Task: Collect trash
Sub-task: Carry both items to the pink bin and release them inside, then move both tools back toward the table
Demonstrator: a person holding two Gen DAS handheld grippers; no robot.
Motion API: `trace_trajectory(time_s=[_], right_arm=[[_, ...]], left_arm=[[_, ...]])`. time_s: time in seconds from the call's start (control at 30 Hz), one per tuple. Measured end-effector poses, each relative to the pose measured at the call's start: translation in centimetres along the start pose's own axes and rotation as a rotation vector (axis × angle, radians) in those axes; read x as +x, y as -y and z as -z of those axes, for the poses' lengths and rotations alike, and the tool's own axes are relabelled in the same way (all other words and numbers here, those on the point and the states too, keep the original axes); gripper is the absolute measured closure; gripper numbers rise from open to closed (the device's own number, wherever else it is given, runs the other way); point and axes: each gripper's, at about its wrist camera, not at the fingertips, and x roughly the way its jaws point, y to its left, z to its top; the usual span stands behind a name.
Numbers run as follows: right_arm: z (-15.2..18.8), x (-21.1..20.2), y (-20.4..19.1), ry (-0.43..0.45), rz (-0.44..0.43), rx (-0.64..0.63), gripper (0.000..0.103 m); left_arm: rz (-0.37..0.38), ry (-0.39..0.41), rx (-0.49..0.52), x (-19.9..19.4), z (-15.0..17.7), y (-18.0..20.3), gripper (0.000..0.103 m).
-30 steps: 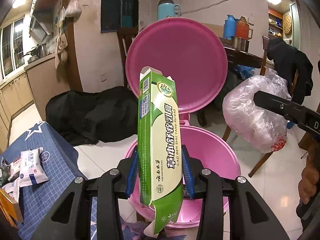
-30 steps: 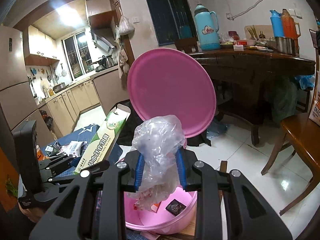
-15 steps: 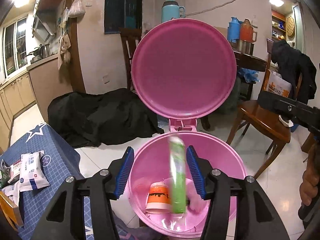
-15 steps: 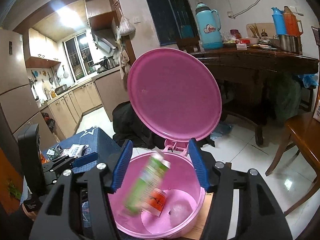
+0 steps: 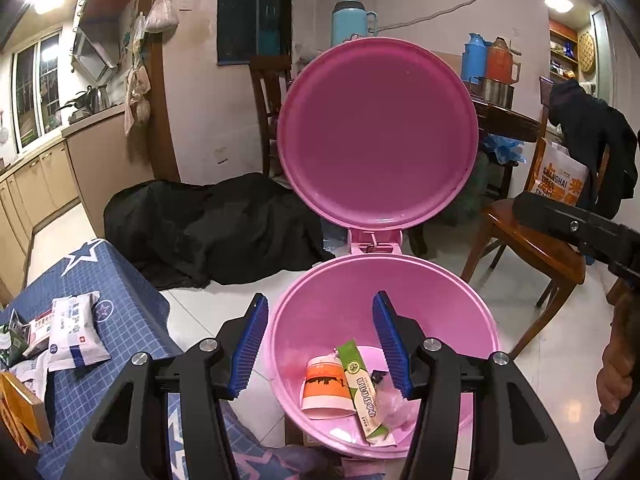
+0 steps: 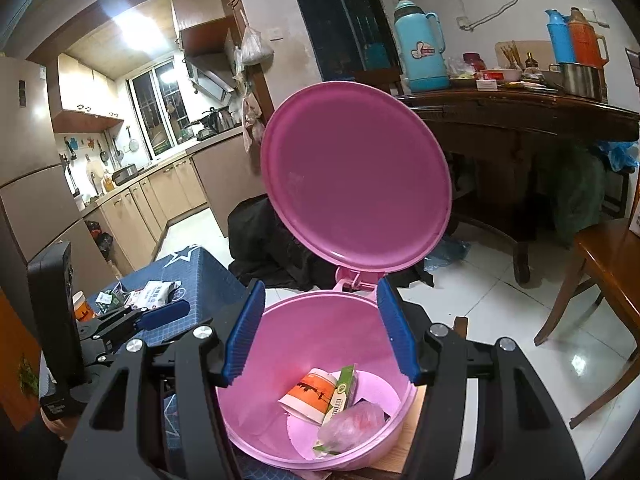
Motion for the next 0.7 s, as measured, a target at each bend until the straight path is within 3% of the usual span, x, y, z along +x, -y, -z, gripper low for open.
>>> trace_trajectory(time_s=[0.3,0.7], right_arm=[[0.7,1.0,-4.4,-0.037,-0.093,-0.07,0.047],[2.6,3.9,-12.4,-0.118,-0.209,-0.212,0.047]], left_arm=[[-0.069,0.013,0.006,-2.6,2.0,-1.8,0.047],[-0.208,-0.042,-0.137,-7.0,8.1,-10.1,0.047]])
